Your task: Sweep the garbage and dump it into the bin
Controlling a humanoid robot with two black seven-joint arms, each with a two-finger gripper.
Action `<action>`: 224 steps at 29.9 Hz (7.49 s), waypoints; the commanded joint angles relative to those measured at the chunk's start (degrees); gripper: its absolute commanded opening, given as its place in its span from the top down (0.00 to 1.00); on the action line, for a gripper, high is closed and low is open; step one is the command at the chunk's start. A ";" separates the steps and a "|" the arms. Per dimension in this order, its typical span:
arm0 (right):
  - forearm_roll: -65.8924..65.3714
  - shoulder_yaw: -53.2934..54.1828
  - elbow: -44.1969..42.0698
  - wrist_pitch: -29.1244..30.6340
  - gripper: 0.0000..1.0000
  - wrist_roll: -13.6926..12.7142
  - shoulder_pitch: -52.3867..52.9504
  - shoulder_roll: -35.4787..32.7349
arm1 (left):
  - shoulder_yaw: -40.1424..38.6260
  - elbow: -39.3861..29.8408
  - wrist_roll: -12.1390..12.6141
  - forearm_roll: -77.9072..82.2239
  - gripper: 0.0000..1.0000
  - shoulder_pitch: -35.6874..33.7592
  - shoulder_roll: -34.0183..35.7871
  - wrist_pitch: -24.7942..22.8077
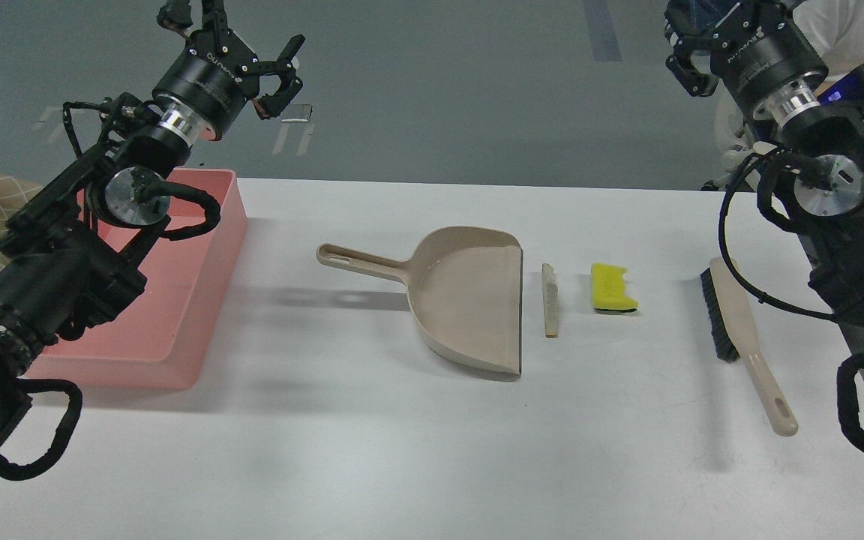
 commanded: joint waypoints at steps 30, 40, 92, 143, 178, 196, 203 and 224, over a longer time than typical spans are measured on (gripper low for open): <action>0.07 3.45 4.79 0.00 0.00 -0.10 -7.01 -8.06 | 23.38 -34.09 10.79 28.74 0.20 18.18 8.03 28.19; 0.07 3.80 4.79 0.00 0.00 -0.10 -7.27 -8.33 | 23.29 -23.37 10.53 28.65 0.21 16.08 3.20 28.28; -1.24 2.14 7.68 0.00 0.00 -0.36 -9.02 -11.04 | 22.50 -15.80 5.61 28.73 0.82 12.47 -0.59 30.39; -46.42 -22.83 54.71 -3.82 0.12 -13.61 -33.98 -49.03 | 22.41 -16.07 3.14 28.65 0.80 12.30 -0.41 30.83; -46.51 -23.09 56.30 -6.11 0.77 -22.77 -35.48 -43.84 | 22.24 -16.07 -0.11 28.56 0.81 15.02 0.12 30.83; -46.34 -22.91 56.56 -6.11 0.72 -22.16 -35.83 -43.48 | 22.24 -16.07 -0.99 28.47 0.81 15.20 0.38 30.83; -46.07 -22.21 56.65 -5.94 0.77 -20.84 -35.22 -43.48 | 22.68 -16.07 -2.57 28.65 0.81 16.43 0.47 30.83; -45.98 -22.39 51.56 0.00 0.76 -20.75 -27.93 -33.56 | 23.38 -15.37 -4.50 35.41 0.81 17.48 -0.15 31.80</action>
